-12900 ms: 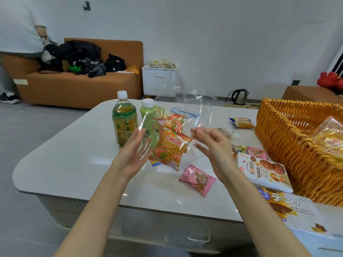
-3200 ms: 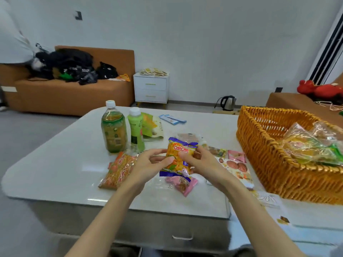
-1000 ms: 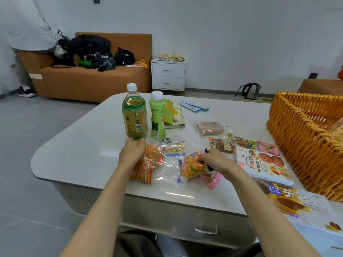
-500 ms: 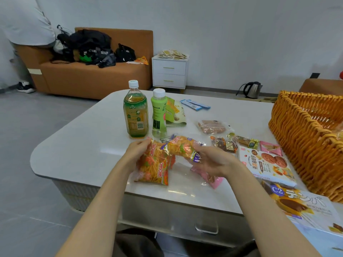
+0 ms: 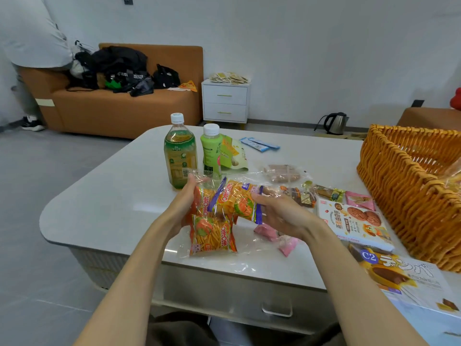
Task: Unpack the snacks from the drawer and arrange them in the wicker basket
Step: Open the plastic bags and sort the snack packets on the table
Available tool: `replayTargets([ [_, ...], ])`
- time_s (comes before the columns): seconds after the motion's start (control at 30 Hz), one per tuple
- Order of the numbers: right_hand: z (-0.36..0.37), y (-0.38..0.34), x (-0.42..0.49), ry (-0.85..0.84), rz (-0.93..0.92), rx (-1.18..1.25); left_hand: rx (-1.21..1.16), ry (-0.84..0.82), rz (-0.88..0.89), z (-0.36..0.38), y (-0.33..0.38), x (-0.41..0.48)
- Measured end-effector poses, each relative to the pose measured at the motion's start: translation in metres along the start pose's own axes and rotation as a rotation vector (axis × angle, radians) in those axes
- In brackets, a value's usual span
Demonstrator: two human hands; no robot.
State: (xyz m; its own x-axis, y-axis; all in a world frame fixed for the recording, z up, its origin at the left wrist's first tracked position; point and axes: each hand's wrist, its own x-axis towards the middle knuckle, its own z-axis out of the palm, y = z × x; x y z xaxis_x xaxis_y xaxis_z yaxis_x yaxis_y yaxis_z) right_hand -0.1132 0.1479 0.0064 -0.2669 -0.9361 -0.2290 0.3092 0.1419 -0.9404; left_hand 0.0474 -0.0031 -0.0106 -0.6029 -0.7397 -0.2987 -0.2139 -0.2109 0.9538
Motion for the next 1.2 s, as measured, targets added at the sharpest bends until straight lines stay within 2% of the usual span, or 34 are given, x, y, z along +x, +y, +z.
replayTargets([
  [0.13, -0.006, -0.005, -0.003, 0.106, -0.098, -0.143, -0.043, -0.034, 0.033, 0.008, 0.005, -0.005],
  [0.23, -0.013, -0.005, 0.000, 0.193, -0.211, -0.081, -0.092, 0.121, 0.094, 0.014, 0.007, -0.003],
  [0.3, -0.014, -0.006, 0.000, 0.167, -0.209, -0.044, -0.084, 0.134, 0.104, 0.017, 0.007, -0.003],
  [0.43, -0.011, -0.006, -0.004, 0.010, -0.147, 0.008, -0.067, 0.013, 0.025, 0.027, 0.003, -0.007],
  [0.57, -0.014, -0.009, -0.004, 0.055, -0.124, 0.121, -0.063, -0.002, 0.011, 0.031, 0.002, -0.009],
  [0.67, -0.016, -0.008, -0.006, -0.022, -0.126, -0.006, -0.117, -0.025, -0.014, 0.033, 0.006, -0.013],
  [0.8, -0.015, -0.005, -0.004, 0.120, -0.224, -0.283, -0.246, -0.141, -0.078, 0.036, 0.009, -0.019],
  [0.9, -0.012, -0.005, -0.001, 0.202, -0.282, -0.198, -0.313, -0.197, -0.053, 0.035, 0.010, -0.021],
  [1.03, -0.010, -0.009, -0.005, 0.359, -0.303, 0.004, -0.201, -0.222, 0.067, 0.037, 0.010, -0.020],
  [1.1, -0.011, -0.012, -0.010, 0.351, -0.302, -0.005, -0.174, -0.247, 0.105, 0.039, 0.009, -0.018],
  [1.2, -0.010, -0.014, -0.012, 0.311, -0.291, -0.045, -0.153, -0.197, 0.130, 0.039, 0.006, -0.016],
])
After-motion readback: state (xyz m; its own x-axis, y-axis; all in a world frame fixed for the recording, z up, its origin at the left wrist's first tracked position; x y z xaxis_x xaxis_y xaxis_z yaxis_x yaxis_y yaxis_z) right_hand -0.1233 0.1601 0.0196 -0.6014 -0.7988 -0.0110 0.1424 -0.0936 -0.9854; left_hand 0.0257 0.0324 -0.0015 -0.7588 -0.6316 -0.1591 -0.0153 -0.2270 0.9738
